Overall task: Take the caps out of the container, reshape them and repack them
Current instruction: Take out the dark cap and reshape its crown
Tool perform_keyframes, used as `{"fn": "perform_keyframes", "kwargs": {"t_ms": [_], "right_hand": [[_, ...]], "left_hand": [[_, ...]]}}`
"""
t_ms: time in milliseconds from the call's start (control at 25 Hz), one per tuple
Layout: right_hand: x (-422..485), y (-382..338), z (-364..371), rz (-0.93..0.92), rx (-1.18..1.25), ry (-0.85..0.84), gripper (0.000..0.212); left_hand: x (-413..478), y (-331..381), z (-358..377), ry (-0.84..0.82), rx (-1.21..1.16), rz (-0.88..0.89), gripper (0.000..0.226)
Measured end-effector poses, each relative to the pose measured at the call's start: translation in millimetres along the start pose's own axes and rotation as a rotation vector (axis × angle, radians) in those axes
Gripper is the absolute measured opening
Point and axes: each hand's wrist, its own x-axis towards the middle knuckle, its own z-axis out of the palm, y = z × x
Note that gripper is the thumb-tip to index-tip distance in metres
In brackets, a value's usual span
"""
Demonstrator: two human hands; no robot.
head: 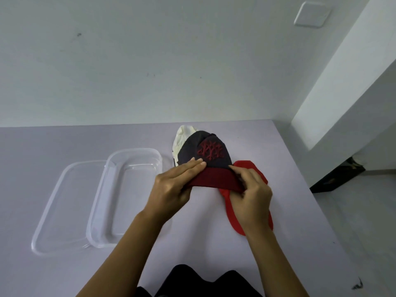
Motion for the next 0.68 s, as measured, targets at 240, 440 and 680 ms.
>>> {"fn": "perform_keyframes", "kwargs": {"t_ms": [240, 440, 680], "right_hand": [[3, 2, 10, 0.035, -0.088, -0.169, 0.068], [-8, -7, 10, 0.095, 0.191, -0.239, 0.075], [-4, -16, 16, 0.035, 0.341, -0.208, 0.073]], "left_hand": [[-13, 11, 14, -0.001, 0.071, -0.092, 0.035], [-1, 17, 5, -0.173, -0.250, -0.591, 0.070], [-3, 30, 9, -0.116, -0.500, -0.669, 0.066]]}}
